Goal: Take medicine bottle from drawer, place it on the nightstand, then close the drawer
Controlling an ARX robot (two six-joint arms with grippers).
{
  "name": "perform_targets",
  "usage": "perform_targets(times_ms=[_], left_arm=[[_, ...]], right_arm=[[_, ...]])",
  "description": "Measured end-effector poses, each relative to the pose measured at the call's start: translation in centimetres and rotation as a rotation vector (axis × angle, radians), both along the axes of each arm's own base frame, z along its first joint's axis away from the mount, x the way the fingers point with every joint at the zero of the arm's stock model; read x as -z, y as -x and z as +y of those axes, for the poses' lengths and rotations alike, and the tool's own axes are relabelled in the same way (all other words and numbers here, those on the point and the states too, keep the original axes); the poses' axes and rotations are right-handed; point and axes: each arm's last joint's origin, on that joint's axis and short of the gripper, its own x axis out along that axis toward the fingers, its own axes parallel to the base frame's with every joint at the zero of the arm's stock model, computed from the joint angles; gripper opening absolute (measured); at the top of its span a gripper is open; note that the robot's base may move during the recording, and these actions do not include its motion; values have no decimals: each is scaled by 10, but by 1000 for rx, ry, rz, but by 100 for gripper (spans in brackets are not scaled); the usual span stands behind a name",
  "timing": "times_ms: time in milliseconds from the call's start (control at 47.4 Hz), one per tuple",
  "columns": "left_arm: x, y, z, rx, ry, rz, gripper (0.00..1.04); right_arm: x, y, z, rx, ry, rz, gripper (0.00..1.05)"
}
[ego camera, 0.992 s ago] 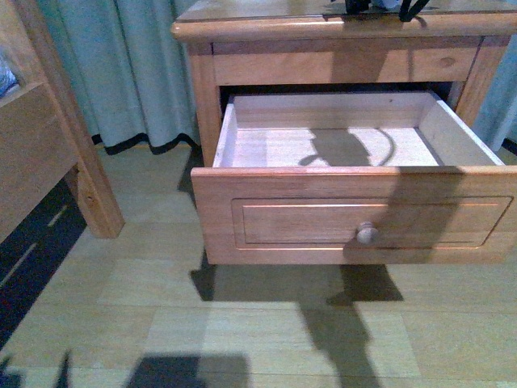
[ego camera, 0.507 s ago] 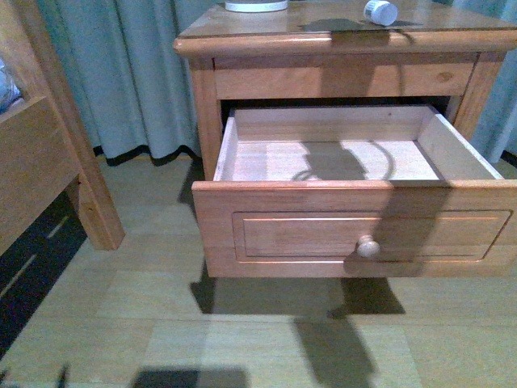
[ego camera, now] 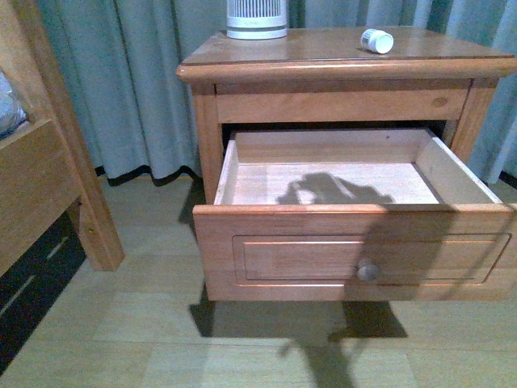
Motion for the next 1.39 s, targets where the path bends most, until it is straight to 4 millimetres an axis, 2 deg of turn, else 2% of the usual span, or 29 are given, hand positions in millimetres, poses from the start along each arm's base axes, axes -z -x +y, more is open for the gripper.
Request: perform_targets(times_ms=[169, 253, 422, 464, 718, 1056, 1393], left_arm=[[0, 0, 0, 0, 0, 0, 98], [0, 0, 0, 0, 0, 0, 98], [0, 0, 0, 0, 0, 0, 98], [0, 0, 0, 0, 0, 0, 98], [0, 0, 0, 0, 0, 0, 98], [0, 0, 0, 0, 0, 0, 98], [0, 0, 0, 0, 0, 0, 98]], right_arm=[[48, 43, 0, -24, 4, 131, 47], [87, 63, -1, -12, 14, 231, 28], [126, 77, -1, 10, 43, 295, 2], [133, 76, 0, 17, 50, 298, 3], [165, 48, 6, 45, 118, 290, 3], [198, -14, 13, 72, 241, 304, 3], [201, -81, 15, 123, 329, 255, 3]])
